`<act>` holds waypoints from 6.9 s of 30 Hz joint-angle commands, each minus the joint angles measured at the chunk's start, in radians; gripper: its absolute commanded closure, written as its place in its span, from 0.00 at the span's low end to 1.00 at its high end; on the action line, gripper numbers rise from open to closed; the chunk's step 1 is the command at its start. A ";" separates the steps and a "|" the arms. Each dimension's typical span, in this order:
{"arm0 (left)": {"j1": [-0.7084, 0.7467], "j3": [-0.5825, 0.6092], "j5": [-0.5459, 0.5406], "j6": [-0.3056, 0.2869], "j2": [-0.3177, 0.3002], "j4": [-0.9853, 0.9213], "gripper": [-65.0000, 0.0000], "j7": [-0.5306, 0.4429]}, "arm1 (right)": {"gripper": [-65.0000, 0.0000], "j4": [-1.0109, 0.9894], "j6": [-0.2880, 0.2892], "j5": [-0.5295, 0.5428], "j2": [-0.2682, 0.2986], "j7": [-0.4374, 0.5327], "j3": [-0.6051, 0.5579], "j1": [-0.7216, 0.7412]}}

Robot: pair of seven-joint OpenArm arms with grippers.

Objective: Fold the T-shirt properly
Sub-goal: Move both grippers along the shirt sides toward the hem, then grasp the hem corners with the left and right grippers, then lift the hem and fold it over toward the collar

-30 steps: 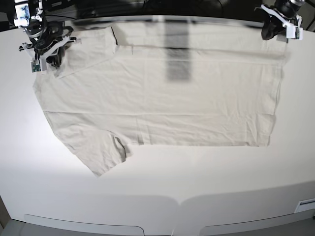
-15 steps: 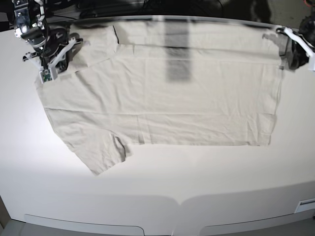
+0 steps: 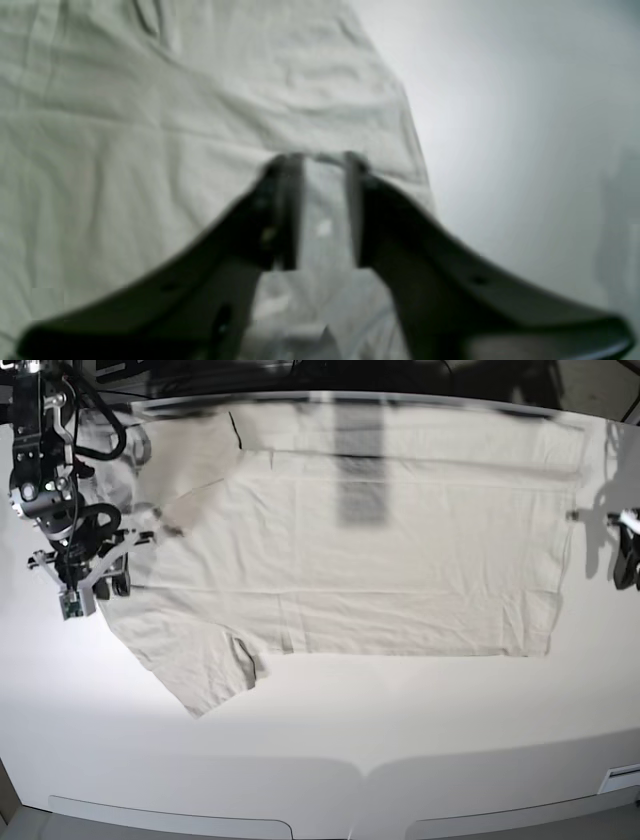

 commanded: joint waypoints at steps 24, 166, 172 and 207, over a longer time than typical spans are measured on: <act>-1.025 0.489 0.271 -0.204 -0.031 -1.345 0.65 -0.177 | 0.59 -0.024 0.080 0.002 0.014 -0.135 -0.001 0.098; -0.874 0.536 0.127 -0.204 0.089 -1.371 1.00 -0.123 | 0.81 -1.435 0.402 -0.080 -0.102 0.014 -0.563 1.045; -0.874 0.536 0.127 -0.204 0.089 -1.371 1.00 -0.123 | 1.00 -1.435 0.371 -0.080 -0.102 0.015 -0.563 1.045; -0.785 0.533 -0.084 -0.011 -0.074 -0.880 1.00 -0.040 | 1.00 -0.825 0.244 0.246 0.110 0.004 -0.563 0.880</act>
